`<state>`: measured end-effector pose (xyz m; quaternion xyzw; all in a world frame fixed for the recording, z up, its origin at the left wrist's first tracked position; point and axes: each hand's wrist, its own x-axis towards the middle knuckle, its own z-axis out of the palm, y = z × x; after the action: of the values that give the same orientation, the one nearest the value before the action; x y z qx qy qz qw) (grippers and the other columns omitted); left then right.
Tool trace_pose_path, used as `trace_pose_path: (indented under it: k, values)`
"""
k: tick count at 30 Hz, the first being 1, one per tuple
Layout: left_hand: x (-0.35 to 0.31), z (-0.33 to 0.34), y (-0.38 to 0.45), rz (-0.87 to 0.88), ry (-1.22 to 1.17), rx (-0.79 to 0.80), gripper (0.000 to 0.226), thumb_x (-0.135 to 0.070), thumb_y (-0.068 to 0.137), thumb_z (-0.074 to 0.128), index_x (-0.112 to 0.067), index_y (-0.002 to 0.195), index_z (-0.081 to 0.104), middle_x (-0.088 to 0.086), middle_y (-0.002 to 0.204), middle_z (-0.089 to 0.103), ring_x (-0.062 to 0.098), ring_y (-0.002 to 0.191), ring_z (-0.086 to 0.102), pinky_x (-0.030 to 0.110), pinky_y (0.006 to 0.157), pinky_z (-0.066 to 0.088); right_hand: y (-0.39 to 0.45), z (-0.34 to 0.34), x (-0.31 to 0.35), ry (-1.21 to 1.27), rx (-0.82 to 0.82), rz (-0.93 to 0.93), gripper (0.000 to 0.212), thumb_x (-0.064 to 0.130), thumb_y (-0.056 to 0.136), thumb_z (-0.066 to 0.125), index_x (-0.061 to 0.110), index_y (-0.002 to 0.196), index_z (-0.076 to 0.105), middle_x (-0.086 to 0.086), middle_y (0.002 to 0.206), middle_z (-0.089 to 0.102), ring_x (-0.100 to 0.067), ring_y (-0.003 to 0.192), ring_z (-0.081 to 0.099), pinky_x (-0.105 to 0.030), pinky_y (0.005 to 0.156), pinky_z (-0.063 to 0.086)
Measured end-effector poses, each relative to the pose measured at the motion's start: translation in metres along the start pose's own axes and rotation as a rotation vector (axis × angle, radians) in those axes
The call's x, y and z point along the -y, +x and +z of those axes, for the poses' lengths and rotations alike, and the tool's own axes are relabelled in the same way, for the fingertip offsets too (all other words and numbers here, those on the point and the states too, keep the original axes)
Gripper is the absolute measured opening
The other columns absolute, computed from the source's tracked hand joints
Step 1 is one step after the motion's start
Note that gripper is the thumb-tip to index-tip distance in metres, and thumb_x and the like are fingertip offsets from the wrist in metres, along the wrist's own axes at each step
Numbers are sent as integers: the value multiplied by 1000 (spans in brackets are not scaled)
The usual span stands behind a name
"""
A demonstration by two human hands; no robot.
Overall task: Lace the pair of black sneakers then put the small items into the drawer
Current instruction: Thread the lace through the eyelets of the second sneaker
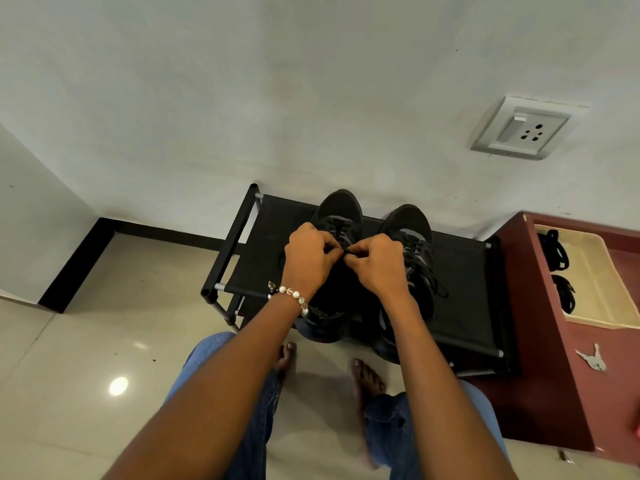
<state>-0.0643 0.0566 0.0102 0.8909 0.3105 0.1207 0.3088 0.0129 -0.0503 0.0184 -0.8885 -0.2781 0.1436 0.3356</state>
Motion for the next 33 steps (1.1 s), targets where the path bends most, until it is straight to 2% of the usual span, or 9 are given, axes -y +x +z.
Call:
trace_pose_path:
  k: [5, 8, 11, 14, 19, 23, 26, 30, 33]
  values:
    - [-8, 15, -10, -99, -89, -114, 14, -23, 90, 66, -13, 94, 75, 5, 105, 59, 18, 89, 61, 23, 76, 48, 0, 0, -4, 86, -30, 42, 12, 14, 86, 71, 11, 95, 78, -7, 83, 74, -17, 77, 68, -24, 73, 53]
    - [-9, 18, -10, -161, -166, -141, 14, -22, 87, 70, -11, 93, 76, 6, 100, 67, 19, 90, 65, 27, 79, 53, 0, 0, -7, 121, -10, 53, 14, 16, 86, 73, 11, 98, 77, -6, 85, 74, -15, 77, 68, -26, 74, 56]
    - [-9, 17, -10, -251, -283, -126, 12, -20, 84, 74, -11, 91, 77, 4, 90, 73, 15, 87, 68, 24, 80, 52, 1, -5, -12, 214, 86, 90, 19, 14, 86, 74, 11, 105, 75, -5, 89, 74, -17, 80, 71, -32, 78, 60]
    - [-8, 17, -8, -359, -396, -106, 10, -19, 79, 78, -13, 87, 78, 1, 85, 74, 10, 83, 66, 22, 80, 51, 1, -10, -14, 353, 155, 153, 20, 10, 90, 68, 10, 109, 73, -5, 96, 73, -15, 87, 70, -26, 77, 60]
    - [-5, 14, 0, -493, -508, -26, 9, -20, 71, 84, -23, 72, 76, -6, 74, 72, 9, 74, 65, 29, 78, 58, 3, -6, -11, 505, 89, 253, 9, 9, 91, 67, 11, 96, 75, -7, 88, 72, -13, 74, 67, -21, 65, 59]
    - [-1, 12, 1, -458, -495, 5, 18, -23, 66, 87, -30, 61, 71, -8, 71, 71, 11, 73, 68, 35, 77, 60, 8, 1, -11, 553, 70, 332, 9, 13, 91, 67, 14, 86, 73, -7, 84, 71, -14, 71, 64, -23, 62, 57]
    - [0, 14, 1, -398, -459, -13, 18, -25, 65, 88, -29, 63, 71, -9, 72, 71, 10, 73, 68, 36, 75, 60, 11, 8, -11, 398, 55, 307, 18, 20, 95, 62, 10, 83, 72, -10, 84, 71, -21, 75, 64, -39, 75, 57]
    - [1, 10, -2, -293, -327, -42, 32, -27, 63, 89, -23, 88, 68, -8, 76, 67, 9, 76, 66, 34, 76, 57, 7, 11, -4, 227, -25, 246, 21, 20, 98, 52, 5, 92, 65, -7, 94, 67, -23, 88, 63, -43, 82, 53]
    - [4, 10, -4, -190, -184, -19, 47, -28, 63, 88, -27, 105, 67, -9, 91, 63, 14, 92, 63, 41, 85, 52, 4, 5, -1, 535, -134, 304, 17, 20, 101, 44, 15, 91, 58, -6, 92, 69, -21, 90, 67, -44, 87, 55]
